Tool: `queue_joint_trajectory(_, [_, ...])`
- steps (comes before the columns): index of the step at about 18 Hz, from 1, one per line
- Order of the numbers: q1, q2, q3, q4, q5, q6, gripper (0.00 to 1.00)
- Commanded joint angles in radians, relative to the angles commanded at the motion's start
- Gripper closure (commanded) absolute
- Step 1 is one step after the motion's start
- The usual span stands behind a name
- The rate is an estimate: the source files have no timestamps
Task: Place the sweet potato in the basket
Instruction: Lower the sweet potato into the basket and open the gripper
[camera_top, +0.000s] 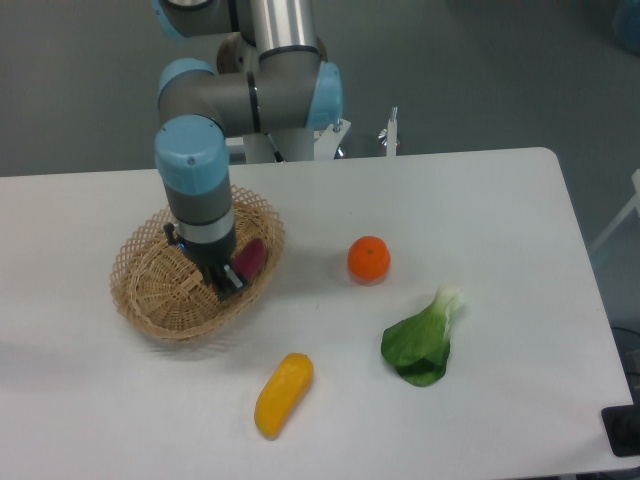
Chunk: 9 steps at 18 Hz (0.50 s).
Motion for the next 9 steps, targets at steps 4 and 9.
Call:
queue_joint_trajectory(4, [-0.009, 0.000, -0.047, 0.002, -0.005, 0.000, 0.50])
queue_joint_trajectory(9, [-0.014, -0.009, -0.060, 0.005, -0.003, -0.002, 0.31])
